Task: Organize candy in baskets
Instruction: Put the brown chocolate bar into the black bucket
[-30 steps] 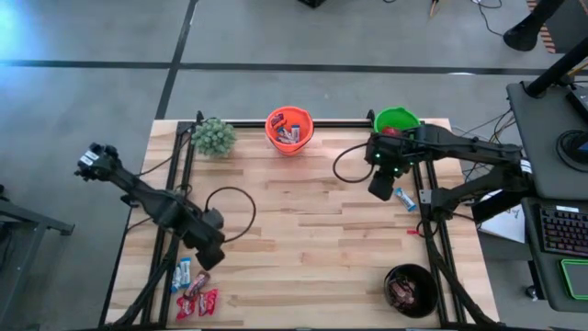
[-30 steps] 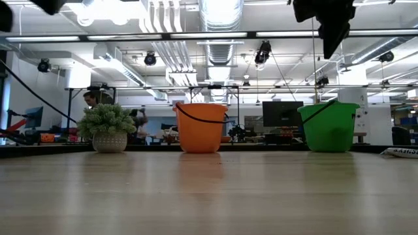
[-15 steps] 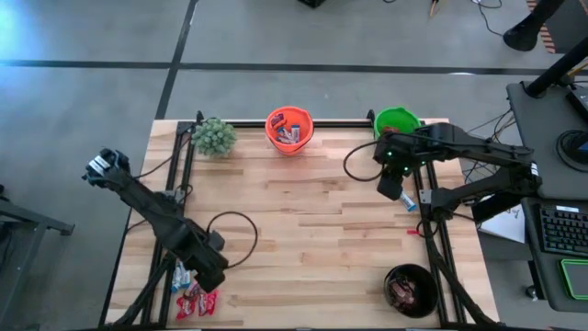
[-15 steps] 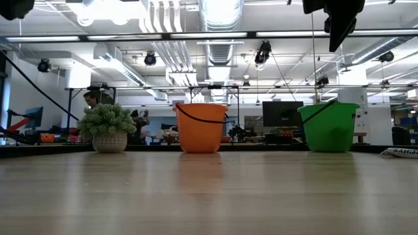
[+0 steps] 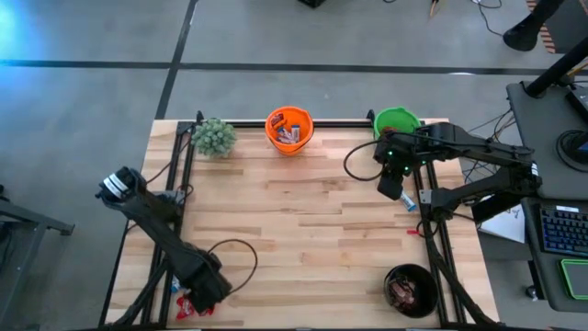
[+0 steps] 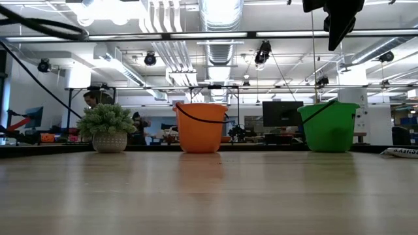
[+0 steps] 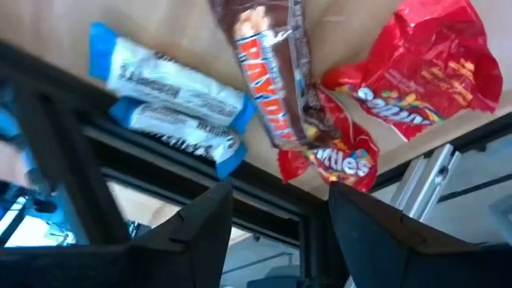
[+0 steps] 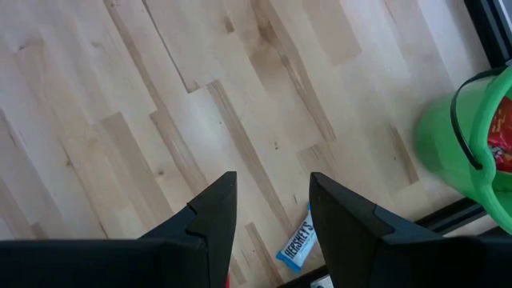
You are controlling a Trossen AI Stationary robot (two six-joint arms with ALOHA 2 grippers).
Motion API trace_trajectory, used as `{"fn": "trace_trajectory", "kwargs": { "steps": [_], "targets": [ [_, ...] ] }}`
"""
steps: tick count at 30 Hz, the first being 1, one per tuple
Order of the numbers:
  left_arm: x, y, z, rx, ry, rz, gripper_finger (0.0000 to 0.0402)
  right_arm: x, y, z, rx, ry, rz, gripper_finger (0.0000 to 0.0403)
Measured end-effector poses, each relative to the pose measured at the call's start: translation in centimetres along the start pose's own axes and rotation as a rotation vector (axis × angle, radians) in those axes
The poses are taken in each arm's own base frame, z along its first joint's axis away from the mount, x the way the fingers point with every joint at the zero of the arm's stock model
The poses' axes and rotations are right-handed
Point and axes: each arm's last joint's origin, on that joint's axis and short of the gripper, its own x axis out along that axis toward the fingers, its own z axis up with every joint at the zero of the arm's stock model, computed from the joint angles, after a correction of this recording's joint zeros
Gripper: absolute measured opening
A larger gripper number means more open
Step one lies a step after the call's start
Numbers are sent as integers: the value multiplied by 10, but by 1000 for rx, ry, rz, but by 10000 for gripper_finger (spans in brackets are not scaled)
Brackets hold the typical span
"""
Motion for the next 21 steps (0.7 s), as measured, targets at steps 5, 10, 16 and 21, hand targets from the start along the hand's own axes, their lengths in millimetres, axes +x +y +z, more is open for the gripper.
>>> {"fn": "trace_trajectory", "kwargs": {
  "steps": [5,10,16,21],
  "targets": [
    [8,-7,5,14,0,6,190,0,0,0,2,0,0,146],
    [13,-8,9,13,-11,14,190,0,0,0,4,0,1,146],
    [21,-5,14,2,-26,31,190,0,0,0,16,0,1,146],
    [29,-5,19,9,-23,4,190,0,0,0,25,0,1,146]
  ]
}}
